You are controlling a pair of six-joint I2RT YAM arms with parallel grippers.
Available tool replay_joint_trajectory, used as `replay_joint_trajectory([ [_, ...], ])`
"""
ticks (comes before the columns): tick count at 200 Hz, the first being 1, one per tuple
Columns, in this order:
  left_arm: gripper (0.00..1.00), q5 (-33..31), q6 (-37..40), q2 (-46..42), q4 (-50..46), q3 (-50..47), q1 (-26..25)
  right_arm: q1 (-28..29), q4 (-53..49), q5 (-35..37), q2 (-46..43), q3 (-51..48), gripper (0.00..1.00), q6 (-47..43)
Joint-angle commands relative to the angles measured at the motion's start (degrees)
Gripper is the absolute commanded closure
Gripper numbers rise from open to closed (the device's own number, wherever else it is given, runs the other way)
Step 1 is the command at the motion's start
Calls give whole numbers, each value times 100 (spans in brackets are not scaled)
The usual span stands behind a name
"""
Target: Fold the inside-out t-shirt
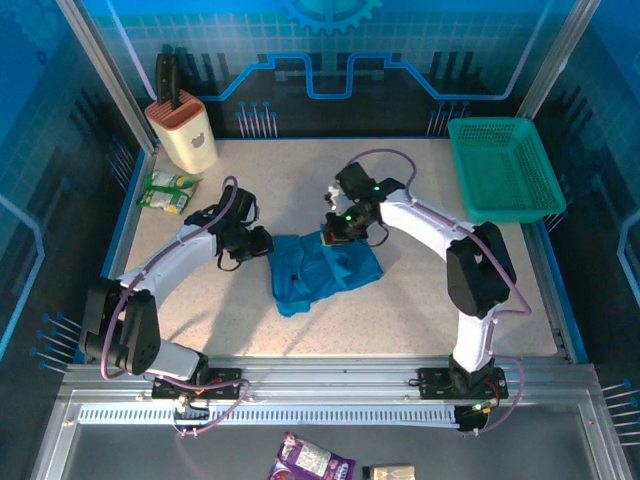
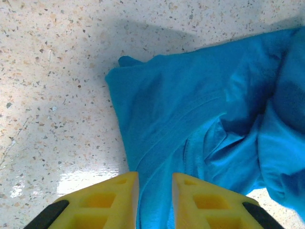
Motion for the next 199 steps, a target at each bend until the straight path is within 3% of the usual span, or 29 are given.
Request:
replay_joint_trajectory([
  [1,75,138,-64,-127,-44,-134,62,315,-238,-154,345,485,94,364],
  [18,75,206,-30,-94,-30,-99,63,418,-400,-31,518,722,85,407],
  [32,74,213,4,-66,-38,-49,63,461,-597,276,483,783,71,372],
  [44,74,226,36,-27,-57,-2,63,480,-608,375,335,680,67,363],
  [90,74,431,170,335,12,303,63,560,-352,428,-141,-171,68,510],
  [129,74,574,408,1070,-49,1018,54,286,137,274,238,-864,70,447],
  [173,72,93,721,1757,-304,1537,67,-567,-106,182,1047,-555,71,-419],
  [199,72,548,778,2137,-279,1538,63,-998,-501,484,1279,36,71,-925],
])
